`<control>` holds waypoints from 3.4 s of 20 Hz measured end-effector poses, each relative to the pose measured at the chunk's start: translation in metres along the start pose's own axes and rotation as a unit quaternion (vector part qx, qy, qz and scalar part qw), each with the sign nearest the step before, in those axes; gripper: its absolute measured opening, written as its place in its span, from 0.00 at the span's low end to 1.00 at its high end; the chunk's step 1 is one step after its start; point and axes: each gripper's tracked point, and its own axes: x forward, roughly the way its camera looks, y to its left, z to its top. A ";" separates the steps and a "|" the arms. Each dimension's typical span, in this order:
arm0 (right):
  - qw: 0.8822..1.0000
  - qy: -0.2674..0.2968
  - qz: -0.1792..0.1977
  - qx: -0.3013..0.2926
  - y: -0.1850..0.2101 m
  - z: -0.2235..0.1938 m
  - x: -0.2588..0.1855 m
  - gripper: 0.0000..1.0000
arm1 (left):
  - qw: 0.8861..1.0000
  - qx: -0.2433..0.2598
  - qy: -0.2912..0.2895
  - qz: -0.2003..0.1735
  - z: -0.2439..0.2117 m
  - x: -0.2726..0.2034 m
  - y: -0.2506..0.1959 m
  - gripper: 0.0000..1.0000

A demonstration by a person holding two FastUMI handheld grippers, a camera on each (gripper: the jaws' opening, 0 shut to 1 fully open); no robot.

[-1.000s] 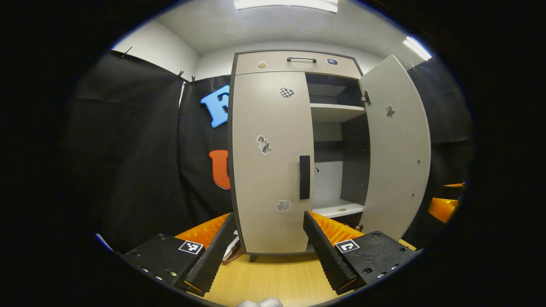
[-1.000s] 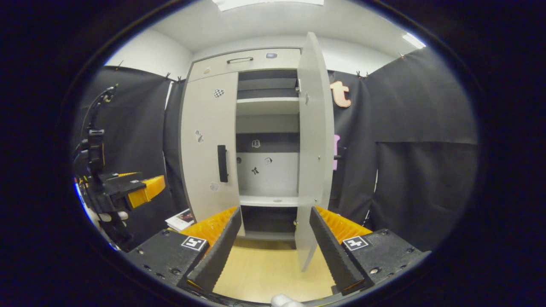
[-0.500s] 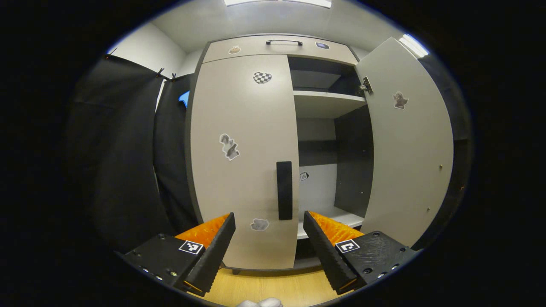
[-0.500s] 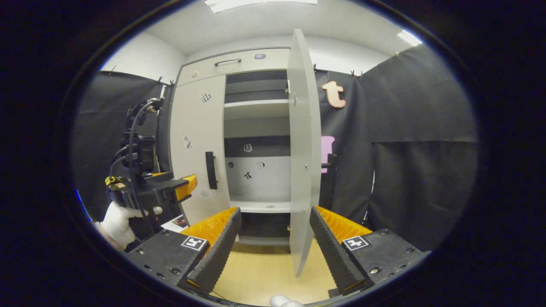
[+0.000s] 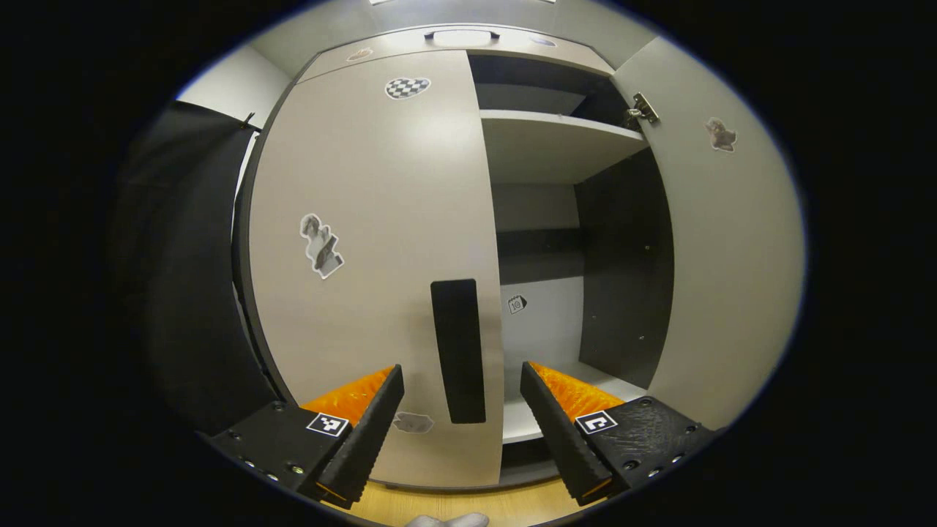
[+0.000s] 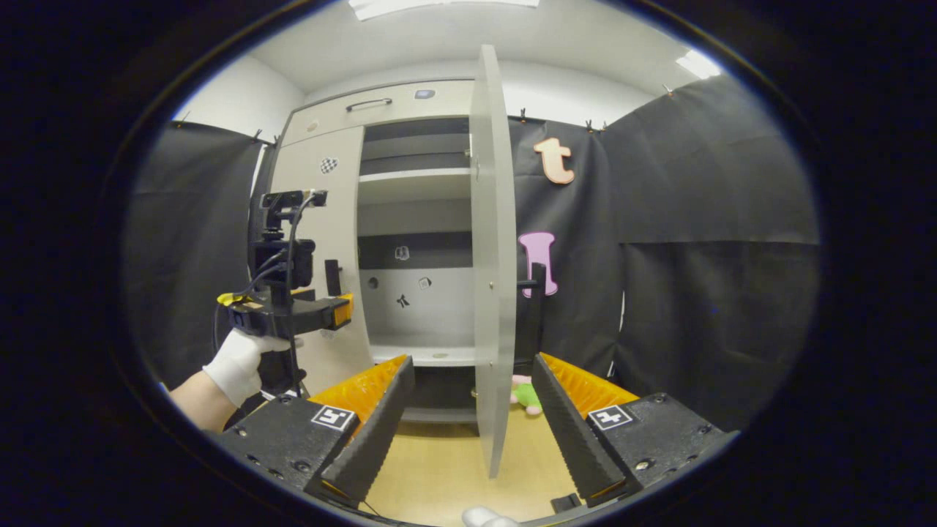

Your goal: Open the right door of the double-door shoe cabinet with the right hand, and open the left door with the left hand.

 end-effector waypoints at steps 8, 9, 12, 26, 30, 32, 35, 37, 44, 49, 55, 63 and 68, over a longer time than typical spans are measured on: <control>1.000 0.010 -0.016 -0.012 -0.005 -0.004 0.004 0.99 | 1.000 0.000 0.012 -0.005 -0.010 0.028 0.002 0.86; 1.000 0.009 -0.016 -0.014 -0.005 -0.003 0.004 1.00 | 1.000 -0.001 0.016 -0.011 -0.013 0.030 0.000 0.61; 1.000 0.007 -0.014 -0.012 -0.005 -0.002 0.006 0.99 | 1.000 0.004 0.014 -0.006 -0.013 0.030 0.001 0.55; 1.000 0.003 0.022 -0.016 0.001 0.001 0.011 1.00 | 0.999 -0.030 0.016 -0.024 -0.013 0.017 -0.001 0.06; 0.999 -0.001 0.040 -0.021 0.002 0.004 0.011 1.00 | 0.998 -0.042 0.012 -0.038 -0.012 -0.001 -0.001 0.06; 0.999 -0.003 0.048 -0.022 0.003 0.004 0.012 1.00 | 0.998 -0.040 0.012 -0.043 -0.013 -0.012 0.002 0.05; 0.998 -0.002 0.061 -0.023 0.005 0.003 0.014 0.99 | 0.998 -0.040 0.012 -0.045 -0.017 -0.036 0.013 0.06; 0.997 -0.005 0.066 -0.027 0.005 0.004 0.015 1.00 | 0.998 -0.046 0.011 -0.046 -0.021 -0.051 0.020 0.06; 0.996 -0.004 0.084 -0.023 0.008 0.003 0.015 0.99 | 0.998 -0.046 0.014 -0.047 -0.026 -0.095 0.047 0.05; 0.995 -0.004 0.094 -0.026 0.010 0.004 0.014 1.00 | 0.998 -0.043 0.014 -0.040 -0.032 -0.120 0.072 0.05; 0.993 -0.004 0.114 -0.029 0.014 0.003 0.015 0.99 | 0.999 -0.041 0.010 -0.023 -0.036 -0.144 0.109 0.04; 0.989 0.000 0.142 -0.034 0.029 -0.001 0.009 0.99 | 0.999 -0.032 0.011 0.006 -0.041 -0.159 0.149 0.00; 0.988 -0.002 0.151 -0.037 0.033 -0.001 0.008 1.00 | 0.999 -0.024 0.011 0.034 -0.047 -0.164 0.183 0.00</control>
